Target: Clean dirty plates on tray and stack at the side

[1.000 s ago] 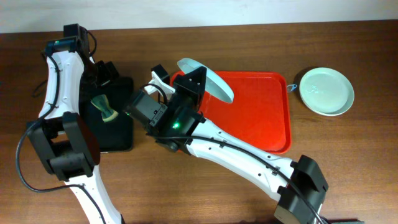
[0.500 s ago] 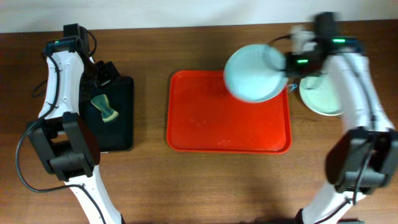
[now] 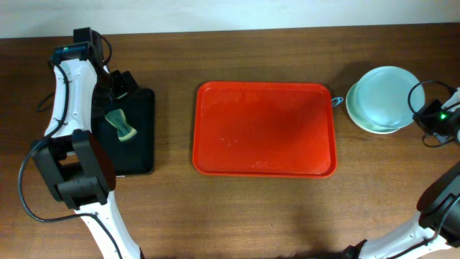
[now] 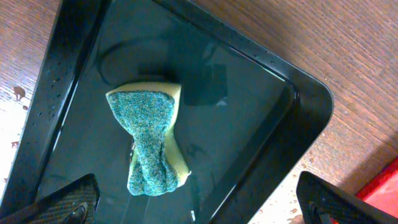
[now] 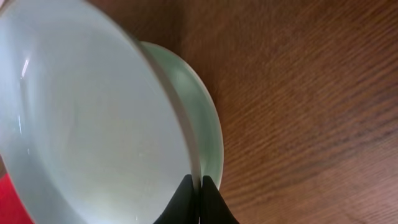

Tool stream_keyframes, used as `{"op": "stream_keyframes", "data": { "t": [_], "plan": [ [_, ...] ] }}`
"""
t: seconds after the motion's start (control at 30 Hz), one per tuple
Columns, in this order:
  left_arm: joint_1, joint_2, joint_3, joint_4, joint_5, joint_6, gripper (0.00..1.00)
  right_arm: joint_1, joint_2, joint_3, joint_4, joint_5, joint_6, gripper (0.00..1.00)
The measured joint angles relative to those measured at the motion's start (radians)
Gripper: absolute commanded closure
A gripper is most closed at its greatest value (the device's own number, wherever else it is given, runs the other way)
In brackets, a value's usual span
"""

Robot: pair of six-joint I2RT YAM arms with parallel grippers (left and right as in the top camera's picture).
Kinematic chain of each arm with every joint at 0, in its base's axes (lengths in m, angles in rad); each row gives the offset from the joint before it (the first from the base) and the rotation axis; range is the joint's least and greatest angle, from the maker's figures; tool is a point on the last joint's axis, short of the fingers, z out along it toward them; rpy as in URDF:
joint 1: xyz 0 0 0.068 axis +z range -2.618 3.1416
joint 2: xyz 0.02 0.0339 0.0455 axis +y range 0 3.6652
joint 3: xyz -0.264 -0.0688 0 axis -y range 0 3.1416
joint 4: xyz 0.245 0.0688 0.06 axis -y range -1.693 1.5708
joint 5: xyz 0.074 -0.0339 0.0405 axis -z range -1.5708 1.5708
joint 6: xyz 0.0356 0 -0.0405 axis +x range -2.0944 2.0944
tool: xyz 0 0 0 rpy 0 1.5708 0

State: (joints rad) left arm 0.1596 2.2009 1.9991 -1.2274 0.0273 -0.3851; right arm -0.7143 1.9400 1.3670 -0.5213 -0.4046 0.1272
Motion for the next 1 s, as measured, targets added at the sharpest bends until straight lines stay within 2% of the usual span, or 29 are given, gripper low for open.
{"op": "stream_keyframes", "data": {
  "t": [0.07, 0.1, 0.17, 0.2, 0.37, 0.47, 0.7, 0.87, 1.0],
  "plan": [
    [0.000, 0.000, 0.000, 0.000, 0.000, 0.000, 0.01, 0.014, 0.000, -0.028, 0.037, 0.023, 0.004, 0.87],
    [0.000, 0.000, 0.000, 0.000, 0.000, 0.000, 0.01, 0.024, 0.000, -0.031, 0.045, 0.039, 0.005, 0.53],
    [0.000, 0.000, 0.000, 0.000, 0.000, 0.000, 0.01, 0.044, 0.000, -0.032, 0.058, 0.064, 0.010, 0.05],
    [0.000, 0.000, 0.000, 0.000, 0.000, 0.000, 0.01, 0.058, 0.000, -0.032, 0.060, 0.074, 0.011, 0.01],
    [0.000, 0.000, 0.000, 0.000, 0.000, 0.000, 0.01, 0.073, -0.009, -0.030, -0.015, 0.084, 0.008, 0.01],
    [0.000, 0.000, 0.000, 0.000, 0.000, 0.000, 0.01, 0.073, -0.089, -0.030, -0.083, 0.092, 0.008, 0.01],
    [0.000, 0.000, 0.000, 0.001, 0.000, 0.000, 0.01, 0.094, -0.487, -0.022, -0.407, 0.113, 0.009, 0.01],
    [0.000, 0.000, 0.000, 0.000, 0.000, 0.000, 0.01, 0.200, -0.891, -0.228, -0.504, 0.118, 0.008, 0.01],
    [0.000, 0.000, 0.000, -0.001, 0.000, 0.000, 0.01, 0.233, -1.168, -0.309, -0.705, 0.120, 0.009, 0.01]
  ]
}}
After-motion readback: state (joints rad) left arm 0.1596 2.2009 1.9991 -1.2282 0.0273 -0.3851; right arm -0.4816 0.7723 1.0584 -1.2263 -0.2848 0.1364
